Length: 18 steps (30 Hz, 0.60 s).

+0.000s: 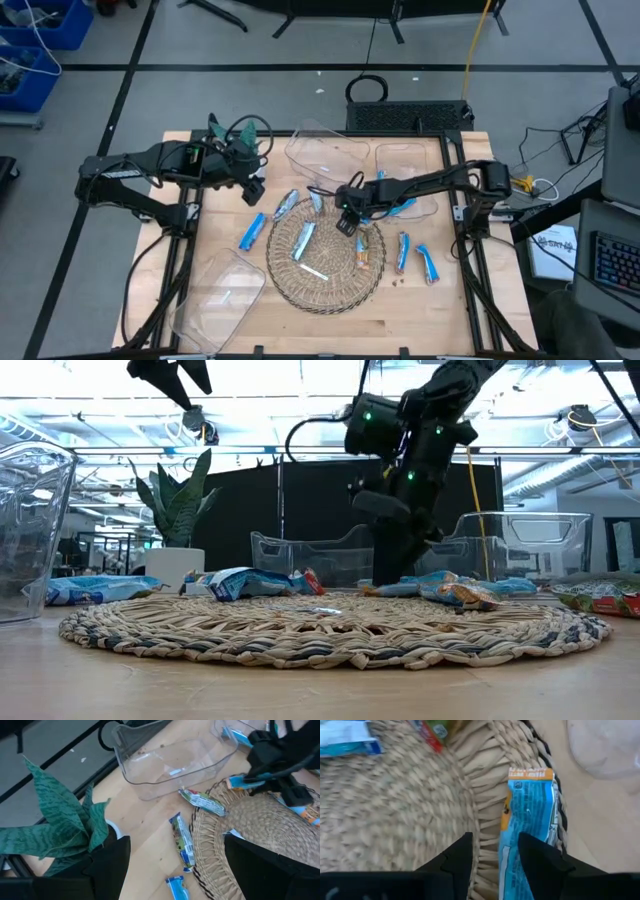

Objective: Pick and place Granola Bars by type
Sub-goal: Put the top yellow granola bar into the top right transparent bin

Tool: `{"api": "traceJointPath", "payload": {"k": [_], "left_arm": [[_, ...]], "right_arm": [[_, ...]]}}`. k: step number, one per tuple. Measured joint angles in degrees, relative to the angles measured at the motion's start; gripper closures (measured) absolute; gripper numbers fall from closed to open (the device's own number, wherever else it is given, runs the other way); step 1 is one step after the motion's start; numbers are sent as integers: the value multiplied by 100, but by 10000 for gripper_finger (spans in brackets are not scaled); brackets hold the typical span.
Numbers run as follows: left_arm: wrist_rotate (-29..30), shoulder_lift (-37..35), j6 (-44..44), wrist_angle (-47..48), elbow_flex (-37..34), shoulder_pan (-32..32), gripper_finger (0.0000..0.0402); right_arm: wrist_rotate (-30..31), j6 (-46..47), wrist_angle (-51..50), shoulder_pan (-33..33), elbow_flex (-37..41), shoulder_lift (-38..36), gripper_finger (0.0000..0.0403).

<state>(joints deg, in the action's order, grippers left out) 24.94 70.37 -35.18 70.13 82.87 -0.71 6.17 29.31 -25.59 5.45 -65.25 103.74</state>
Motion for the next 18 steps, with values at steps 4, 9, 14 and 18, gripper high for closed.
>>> {"api": "traceJointPath", "payload": {"k": [4, 9, 14, 18], "left_arm": [[-129, 0, 31, 0, 1, 0, 78], [-219, 0, 50, 2, 1, 0, 78], [-219, 0, 56, 4, 1, 0, 78], [-203, 0, 121, 2, 0, 0, 78]], "right_arm": [[172, -4, 1, 34, 0, 101, 257], [279, -7, -94, 44, 7, 54, 302], [284, -150, -294, 45, 11, -131, 392], [274, -50, -516, 6, 12, -492, 401]]}}
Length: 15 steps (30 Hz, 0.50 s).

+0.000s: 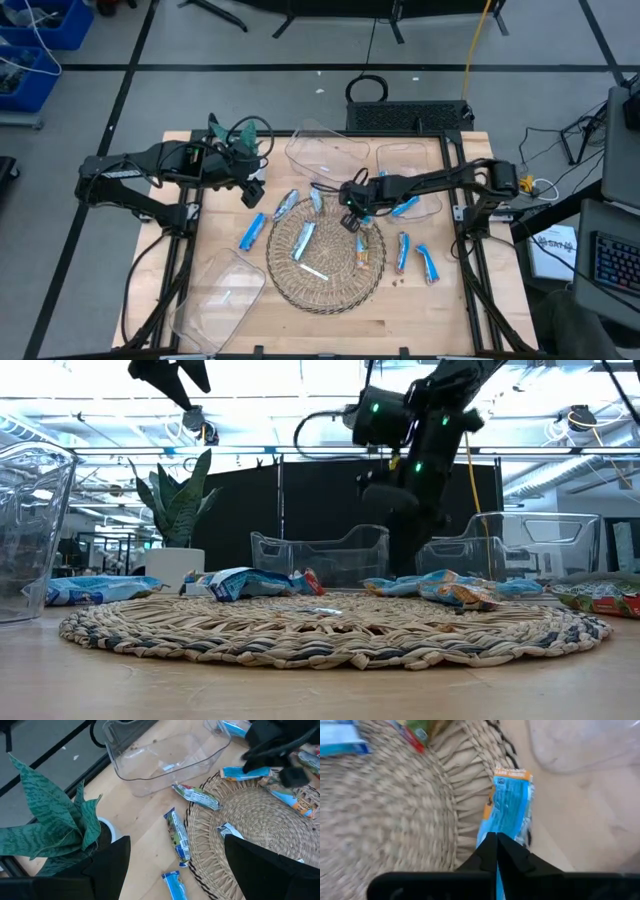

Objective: Pick and place Granola Bars by type
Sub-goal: Put the top yellow granola bar into the top right transparent bin

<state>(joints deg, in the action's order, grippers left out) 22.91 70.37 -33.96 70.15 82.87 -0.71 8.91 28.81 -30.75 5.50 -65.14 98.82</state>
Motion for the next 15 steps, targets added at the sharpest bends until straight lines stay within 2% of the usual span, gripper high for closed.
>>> {"api": "traceJointPath", "payload": {"k": [5, 10, 15], "left_arm": [[262, 0, 48, -33, 2, 0, 78], [331, 0, 50, -227, 1, -7, 78], [281, 0, 93, -398, 0, -7, 78]], "right_arm": [[25, -47, -26, -169, -1, -698, 402], [-156, -571, 84, -164, -1, -854, 391], [-747, -480, 227, -103, -1, -791, 331]]}}
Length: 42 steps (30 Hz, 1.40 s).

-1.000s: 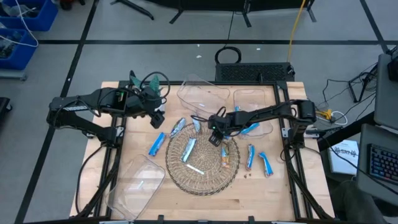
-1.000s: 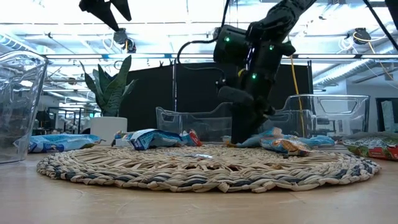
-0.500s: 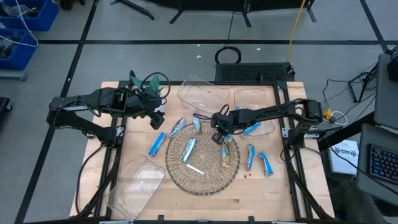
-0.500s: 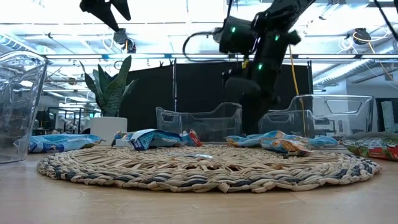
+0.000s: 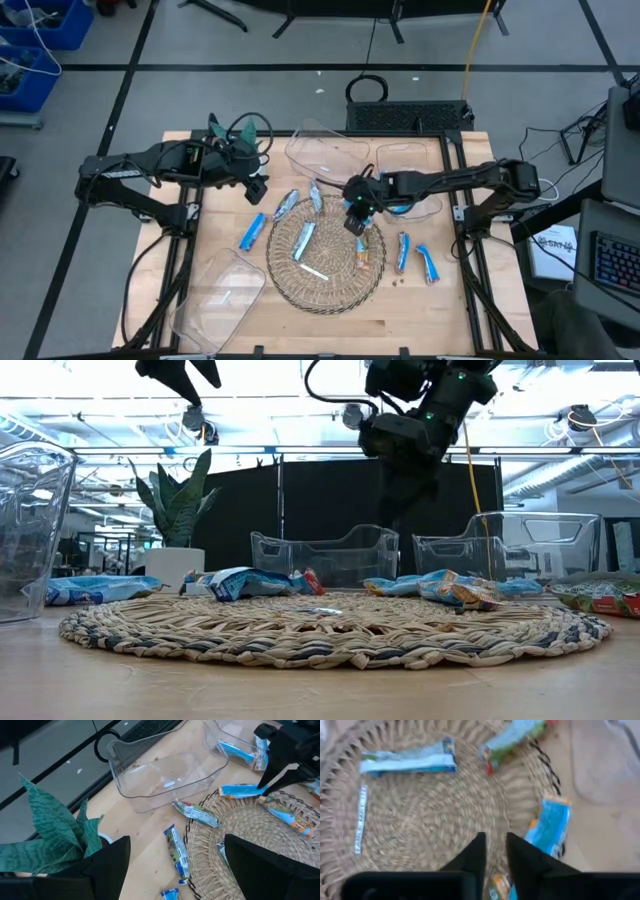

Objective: Pick and place Granola Bars by type
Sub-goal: Put the top yellow granola bar into the top right transparent bin

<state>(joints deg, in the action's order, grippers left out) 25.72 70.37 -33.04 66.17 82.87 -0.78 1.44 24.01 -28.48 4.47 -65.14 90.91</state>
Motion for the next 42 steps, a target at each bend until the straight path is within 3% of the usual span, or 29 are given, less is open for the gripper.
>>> {"api": "traceJointPath", "payload": {"k": [5, 9, 13, 20, 24, 32, 42], "left_arm": [[-4, 0, -7, 0, 1, 0, 78], [-17, 0, -7, 0, 1, 0, 78], [-70, 0, -16, 2, 0, 0, 78], [-175, 0, -45, 2, 0, 0, 78], [-171, 0, -26, 2, 0, 0, 78], [-175, 0, 47, 9, 0, 0, 78], [-217, 0, 173, 7, 0, 0, 78]], "right_arm": [[41, 48, 254, 44, 8, 0, 252], [-772, -203, 2009, 44, 199, 66, 215], [-1071, -209, 2883, 40, 254, 54, 200], [-1088, 538, 2972, -66, 256, 170, 196], [-912, 629, 2348, -244, -85, 544, 181], [1031, 665, 259, -254, -317, 682, 151], [1316, 542, -7, 267, -219, 830, 140]]}}
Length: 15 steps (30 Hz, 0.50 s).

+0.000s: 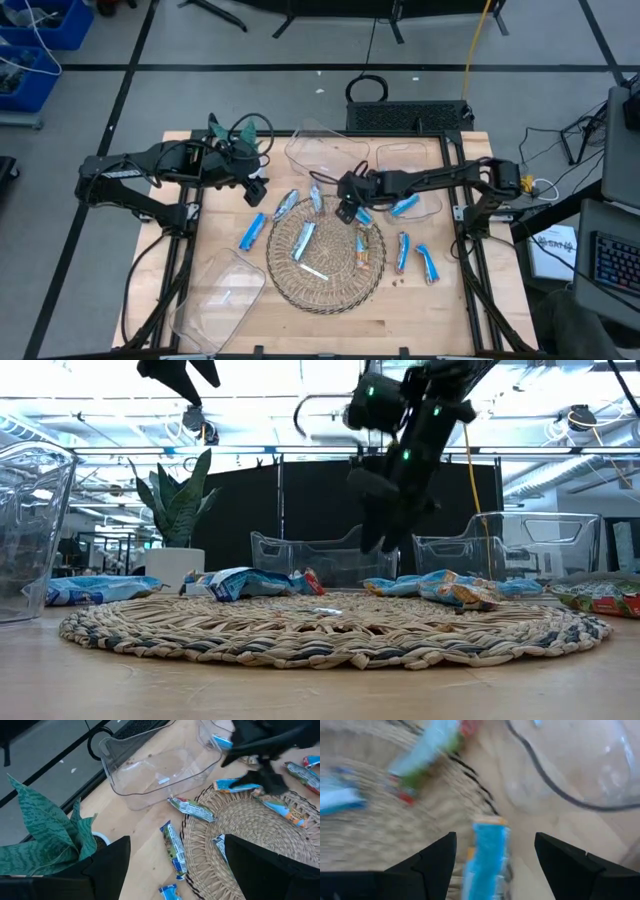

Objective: Pick and place Granola Bars by type
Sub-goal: Put the top yellow granola bar into the top right transparent bin

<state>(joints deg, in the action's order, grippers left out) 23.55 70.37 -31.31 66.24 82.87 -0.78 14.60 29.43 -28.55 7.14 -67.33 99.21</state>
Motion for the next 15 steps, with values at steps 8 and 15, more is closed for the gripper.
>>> {"api": "traceJointPath", "payload": {"k": [8, 15], "left_arm": [[-110, 0, 81, 4, 0, 0, 78], [-144, 0, 84, 9, 0, 0, 78]], "right_arm": [[-578, -9, -46, 149, 7, 570, 140], [-570, 5, -217, 143, 9, 575, 144]]}}
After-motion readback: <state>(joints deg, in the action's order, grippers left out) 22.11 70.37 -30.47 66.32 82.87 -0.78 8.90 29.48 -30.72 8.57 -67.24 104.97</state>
